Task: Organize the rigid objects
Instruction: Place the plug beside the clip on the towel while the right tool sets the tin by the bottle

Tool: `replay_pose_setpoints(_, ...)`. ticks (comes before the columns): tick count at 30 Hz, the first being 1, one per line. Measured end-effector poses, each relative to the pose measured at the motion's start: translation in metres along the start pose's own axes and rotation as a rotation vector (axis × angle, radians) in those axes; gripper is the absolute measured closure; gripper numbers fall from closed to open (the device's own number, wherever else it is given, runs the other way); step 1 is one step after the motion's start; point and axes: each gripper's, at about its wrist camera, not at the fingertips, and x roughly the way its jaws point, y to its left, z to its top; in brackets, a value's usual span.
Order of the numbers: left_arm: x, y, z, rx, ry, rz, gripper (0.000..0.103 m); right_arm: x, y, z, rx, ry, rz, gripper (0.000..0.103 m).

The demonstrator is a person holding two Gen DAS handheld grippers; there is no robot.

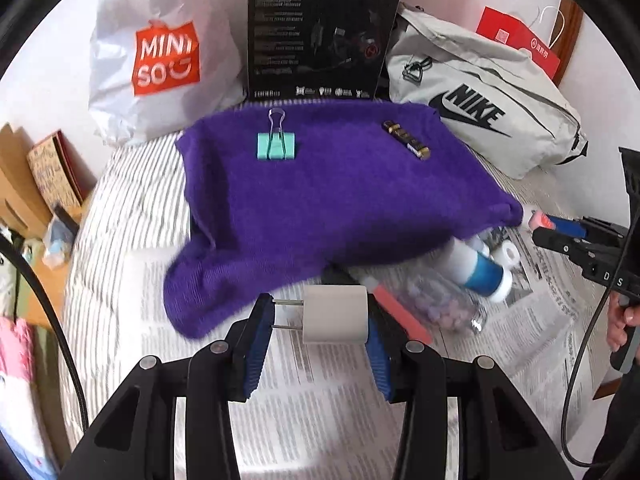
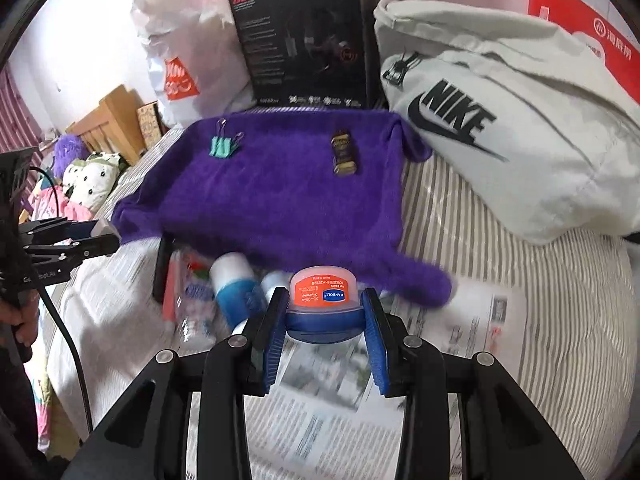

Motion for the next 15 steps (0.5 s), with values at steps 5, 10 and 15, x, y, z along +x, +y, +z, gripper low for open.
replay_pose_setpoints(5,0.008,0.004,0.023,0.002,-0.016,0.001,0.061,0.012,-0.001,0.026,-0.007,-0.004,-0.017,0.066)
replay_pose_setpoints(10,0.022,0.011,0.048,-0.014,-0.028,-0.006,0.061,0.034,-0.003,0.056,0.005,-0.010,-0.007,0.066)
replay_pose_setpoints(15,0.042,0.020,0.071,-0.038,-0.030,-0.001,0.061,0.069,-0.006,0.077,0.020,0.028,-0.030,0.066)
